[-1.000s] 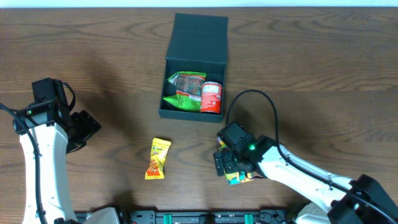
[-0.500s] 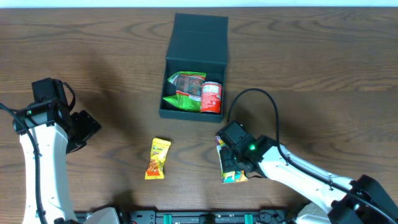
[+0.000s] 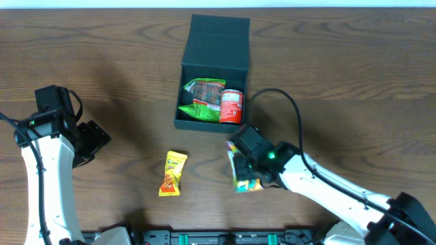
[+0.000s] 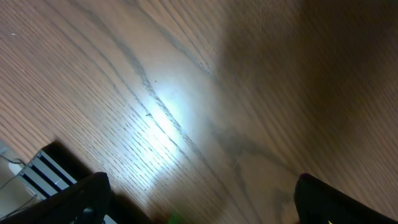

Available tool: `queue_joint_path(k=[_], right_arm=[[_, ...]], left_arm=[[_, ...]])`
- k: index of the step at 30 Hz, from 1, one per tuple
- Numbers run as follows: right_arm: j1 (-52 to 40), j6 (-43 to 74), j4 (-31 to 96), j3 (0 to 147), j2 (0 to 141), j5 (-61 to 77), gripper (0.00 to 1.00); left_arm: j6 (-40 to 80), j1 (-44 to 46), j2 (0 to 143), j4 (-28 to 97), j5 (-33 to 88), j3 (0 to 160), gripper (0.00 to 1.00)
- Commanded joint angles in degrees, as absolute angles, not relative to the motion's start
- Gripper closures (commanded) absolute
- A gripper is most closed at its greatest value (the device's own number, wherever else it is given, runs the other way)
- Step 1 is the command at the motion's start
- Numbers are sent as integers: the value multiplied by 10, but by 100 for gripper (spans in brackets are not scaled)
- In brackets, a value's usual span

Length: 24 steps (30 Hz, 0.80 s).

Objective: Pack container
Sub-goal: 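Lift the Pretzel pack and carry it into the black box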

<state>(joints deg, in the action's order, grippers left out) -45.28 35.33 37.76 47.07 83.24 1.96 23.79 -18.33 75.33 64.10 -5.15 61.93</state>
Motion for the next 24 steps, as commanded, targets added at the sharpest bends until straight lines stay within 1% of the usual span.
queue_joint_path(k=[1,9,14,16,21,24], right_arm=[[-470,346,382,526,832,20,46],[-469,346,364,622,832,1,45],[-444,347,296,637,832,-4,46],[-434,347,263,637,836,-4,48],[-418,368,193,637,852,-1,48],[-409,384,153,637,874,13,52]], left_arm=[[240,-186,756,643,-60,621,5],[240,-186,756,643,-60,621,5],[240,-186,756,643,-60,621,5],[240,-186,756,643,-60,621,5],[240,-186,756,643,-60,621,5],[240,-186,756,643,-60,621,5]])
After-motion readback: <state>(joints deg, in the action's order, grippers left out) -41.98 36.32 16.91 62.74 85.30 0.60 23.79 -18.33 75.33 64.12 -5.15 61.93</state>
